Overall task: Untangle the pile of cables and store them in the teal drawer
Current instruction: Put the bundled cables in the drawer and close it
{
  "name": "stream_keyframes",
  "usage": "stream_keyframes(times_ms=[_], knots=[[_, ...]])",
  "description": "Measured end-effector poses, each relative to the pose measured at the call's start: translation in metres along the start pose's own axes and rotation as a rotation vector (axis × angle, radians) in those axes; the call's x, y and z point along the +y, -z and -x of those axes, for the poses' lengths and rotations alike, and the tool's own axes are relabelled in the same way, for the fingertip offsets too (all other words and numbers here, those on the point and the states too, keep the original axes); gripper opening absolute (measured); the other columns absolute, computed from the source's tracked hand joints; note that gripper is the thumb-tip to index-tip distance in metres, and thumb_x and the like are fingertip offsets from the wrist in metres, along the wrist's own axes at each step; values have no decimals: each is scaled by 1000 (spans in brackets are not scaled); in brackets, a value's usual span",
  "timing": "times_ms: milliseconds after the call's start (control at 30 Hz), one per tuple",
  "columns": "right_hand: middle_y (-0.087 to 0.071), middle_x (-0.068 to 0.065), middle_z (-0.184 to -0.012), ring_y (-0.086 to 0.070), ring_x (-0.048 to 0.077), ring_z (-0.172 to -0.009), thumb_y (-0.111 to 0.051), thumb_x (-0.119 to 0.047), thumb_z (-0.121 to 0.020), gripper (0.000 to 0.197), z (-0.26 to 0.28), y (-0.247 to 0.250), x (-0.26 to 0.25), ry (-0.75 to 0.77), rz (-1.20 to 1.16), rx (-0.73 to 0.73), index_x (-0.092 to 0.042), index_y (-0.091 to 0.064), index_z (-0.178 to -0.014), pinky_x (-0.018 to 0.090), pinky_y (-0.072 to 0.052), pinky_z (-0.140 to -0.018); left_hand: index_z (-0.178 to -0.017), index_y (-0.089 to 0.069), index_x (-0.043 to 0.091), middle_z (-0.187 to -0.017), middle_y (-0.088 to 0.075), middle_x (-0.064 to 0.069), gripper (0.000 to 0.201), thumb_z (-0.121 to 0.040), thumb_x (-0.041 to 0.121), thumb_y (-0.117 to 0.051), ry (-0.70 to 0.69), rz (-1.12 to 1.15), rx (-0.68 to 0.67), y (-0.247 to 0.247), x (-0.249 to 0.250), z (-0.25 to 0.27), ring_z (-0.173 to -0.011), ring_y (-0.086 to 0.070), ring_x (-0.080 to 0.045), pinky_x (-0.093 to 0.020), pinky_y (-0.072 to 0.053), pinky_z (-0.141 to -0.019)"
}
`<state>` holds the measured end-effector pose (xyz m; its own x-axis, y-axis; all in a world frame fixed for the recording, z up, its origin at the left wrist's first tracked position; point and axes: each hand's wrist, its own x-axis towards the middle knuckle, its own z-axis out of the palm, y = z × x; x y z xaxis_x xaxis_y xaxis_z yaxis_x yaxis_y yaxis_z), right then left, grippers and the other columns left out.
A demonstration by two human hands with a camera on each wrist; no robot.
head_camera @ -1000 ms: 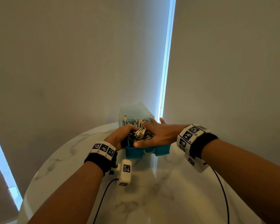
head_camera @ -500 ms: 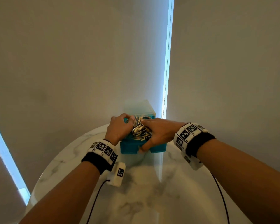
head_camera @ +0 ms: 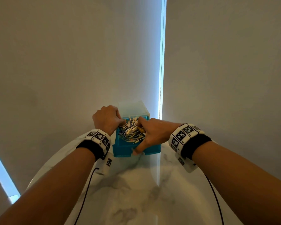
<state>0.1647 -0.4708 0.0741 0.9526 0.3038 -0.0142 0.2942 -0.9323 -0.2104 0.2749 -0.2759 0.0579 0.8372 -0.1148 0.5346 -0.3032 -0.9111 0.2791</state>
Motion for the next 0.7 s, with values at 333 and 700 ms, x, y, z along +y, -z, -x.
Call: stream_keyframes(times_ms=[333,700], knots=[[25,6,-175,23,34,-161,-66,-98,-61,112,-16,9,7,40,300,96,-29,-59,-149,58,6,-132,-143,-56,19,-147,-60,-8,42,-104,33,-57,-218,179,-462,-5,-2,-27,-118,-63,-25,-40,-53,-100],[-7,-3,-178,2,30,-165,-78,-88,-62,124,-14,5,19,-86,11,24,-38,-26,-163,57,-3,-133,-143,-58,29,-151,-59,-2,39,-106,39,-54,-253,174,-496,-2,-14,-36,-131,-56,-21,-43,-46,-111]])
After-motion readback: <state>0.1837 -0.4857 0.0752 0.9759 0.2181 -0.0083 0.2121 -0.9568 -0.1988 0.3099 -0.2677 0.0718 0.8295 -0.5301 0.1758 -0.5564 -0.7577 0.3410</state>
